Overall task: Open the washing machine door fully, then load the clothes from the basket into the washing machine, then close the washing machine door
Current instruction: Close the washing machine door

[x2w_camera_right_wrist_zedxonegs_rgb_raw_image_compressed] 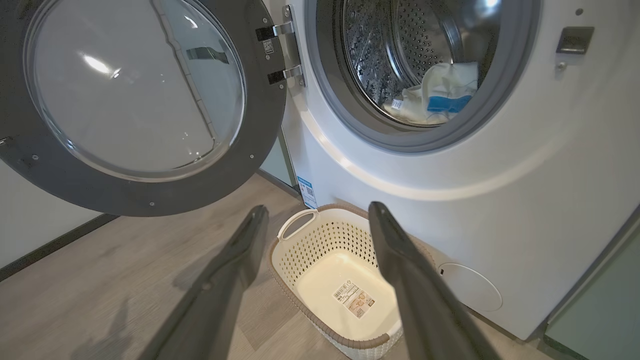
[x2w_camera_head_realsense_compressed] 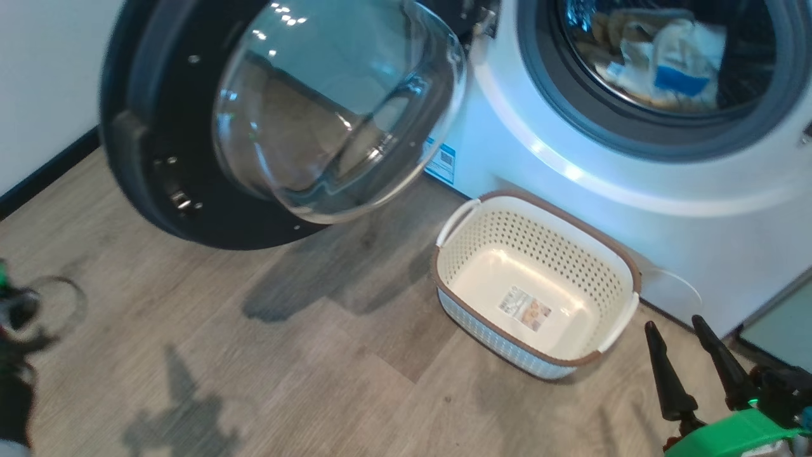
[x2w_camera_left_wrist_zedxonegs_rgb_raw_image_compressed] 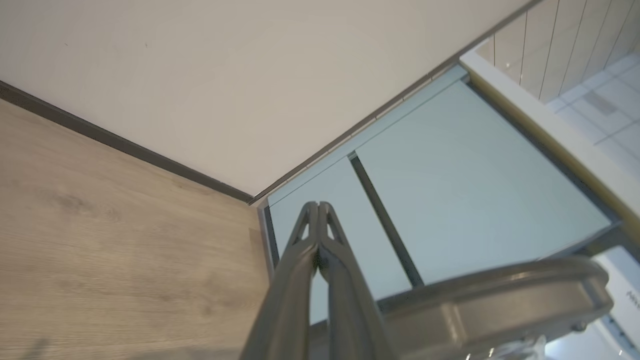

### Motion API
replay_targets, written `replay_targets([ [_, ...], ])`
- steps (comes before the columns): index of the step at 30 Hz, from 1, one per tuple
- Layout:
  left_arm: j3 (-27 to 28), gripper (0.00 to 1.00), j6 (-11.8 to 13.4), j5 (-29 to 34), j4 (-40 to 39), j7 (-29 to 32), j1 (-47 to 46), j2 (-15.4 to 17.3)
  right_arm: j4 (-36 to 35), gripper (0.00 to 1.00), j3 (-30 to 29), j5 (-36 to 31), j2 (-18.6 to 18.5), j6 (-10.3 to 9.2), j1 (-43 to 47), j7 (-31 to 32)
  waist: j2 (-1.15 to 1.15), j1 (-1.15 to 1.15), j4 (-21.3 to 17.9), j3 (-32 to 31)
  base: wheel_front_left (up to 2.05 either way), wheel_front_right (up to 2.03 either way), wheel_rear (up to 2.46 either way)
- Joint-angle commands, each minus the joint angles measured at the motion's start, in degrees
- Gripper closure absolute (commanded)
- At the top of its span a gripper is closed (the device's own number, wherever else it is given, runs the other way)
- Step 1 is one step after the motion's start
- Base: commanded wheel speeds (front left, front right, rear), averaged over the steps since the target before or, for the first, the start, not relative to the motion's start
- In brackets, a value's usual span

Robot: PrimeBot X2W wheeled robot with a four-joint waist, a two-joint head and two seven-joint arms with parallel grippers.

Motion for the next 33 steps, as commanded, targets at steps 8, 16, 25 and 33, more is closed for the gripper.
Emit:
replay_targets([
  [8,7.3,1.00,-0.1,-12.9,7.5,4.0,-10.6,9.0,-1.9,0.00,1.2,-0.2,-2.7,0.03,-3.1,-0.4,0.00,0.00,-3.7,3.1,0.00,0.00,0.00],
  [16,10.5,1.00,0.1,-20.1,19.5,11.6,-20.2,14.7,-2.0,0.00,1.8,0.0,-4.2,0.03,-4.3,-0.4,0.00,0.00,-5.7,5.4,0.00,0.00,0.00],
  [25,7.3,1.00,2.8,-20.1,28.3,19.8,-30.3,19.8,-1.9,0.00,2.2,0.0,-5.4,0.03,-5.3,-0.4,0.00,0.00,-6.6,7.5,0.00,0.00,0.00],
  [33,2.1,1.00,4.5,-17.6,31.6,25.4,-37.2,19.3,-1.7,0.00,2.6,-0.1,-6.1,0.03,-5.9,-0.4,0.00,0.00,-6.1,8.7,0.00,0.00,0.00],
])
